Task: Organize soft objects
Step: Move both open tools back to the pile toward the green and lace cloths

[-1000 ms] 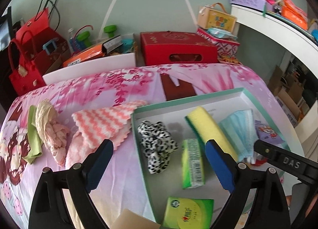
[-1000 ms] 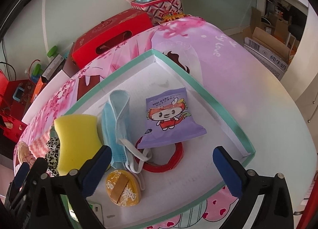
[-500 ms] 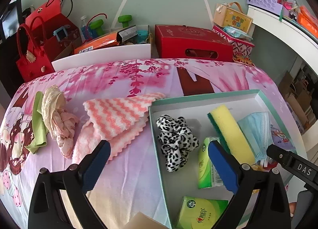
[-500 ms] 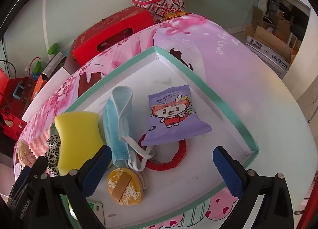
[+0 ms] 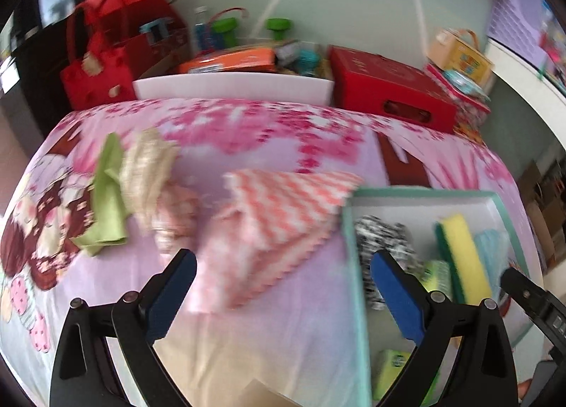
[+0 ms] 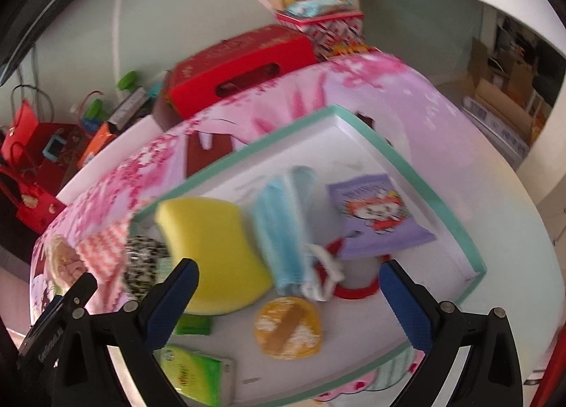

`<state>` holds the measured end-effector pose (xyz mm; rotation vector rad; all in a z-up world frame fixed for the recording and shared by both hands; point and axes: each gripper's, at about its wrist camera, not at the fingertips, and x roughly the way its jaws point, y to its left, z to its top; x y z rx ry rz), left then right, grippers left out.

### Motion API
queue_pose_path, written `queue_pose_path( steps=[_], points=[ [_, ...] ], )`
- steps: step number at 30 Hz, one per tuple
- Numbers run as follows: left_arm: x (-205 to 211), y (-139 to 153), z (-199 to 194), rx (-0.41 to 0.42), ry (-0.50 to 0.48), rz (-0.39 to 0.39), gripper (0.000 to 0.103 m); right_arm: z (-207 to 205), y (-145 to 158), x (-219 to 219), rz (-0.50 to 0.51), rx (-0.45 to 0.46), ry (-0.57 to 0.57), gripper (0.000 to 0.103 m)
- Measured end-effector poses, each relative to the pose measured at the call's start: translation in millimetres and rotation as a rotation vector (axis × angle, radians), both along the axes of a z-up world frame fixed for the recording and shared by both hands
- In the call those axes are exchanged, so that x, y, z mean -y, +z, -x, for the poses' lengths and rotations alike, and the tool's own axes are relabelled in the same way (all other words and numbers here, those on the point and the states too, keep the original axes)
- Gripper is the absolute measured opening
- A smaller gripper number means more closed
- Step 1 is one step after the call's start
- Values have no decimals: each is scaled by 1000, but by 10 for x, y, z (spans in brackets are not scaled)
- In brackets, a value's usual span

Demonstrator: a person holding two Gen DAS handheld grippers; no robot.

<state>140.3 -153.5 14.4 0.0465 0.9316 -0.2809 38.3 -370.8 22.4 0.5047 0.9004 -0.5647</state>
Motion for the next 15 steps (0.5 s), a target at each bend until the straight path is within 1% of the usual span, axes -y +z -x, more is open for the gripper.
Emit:
queue_pose_path(
  steps=[5,9,15],
  points=[
    [-428,57,-134,1,114,7,99,-159,125,-279,6,53,74,103],
    [-766,111,-230,12,195,-6,99,-298,168,-519,24,61,132,103],
    [-1261,140,-347,7,300,7,99,-438,156,-768,21,59,183,103]
  ],
)
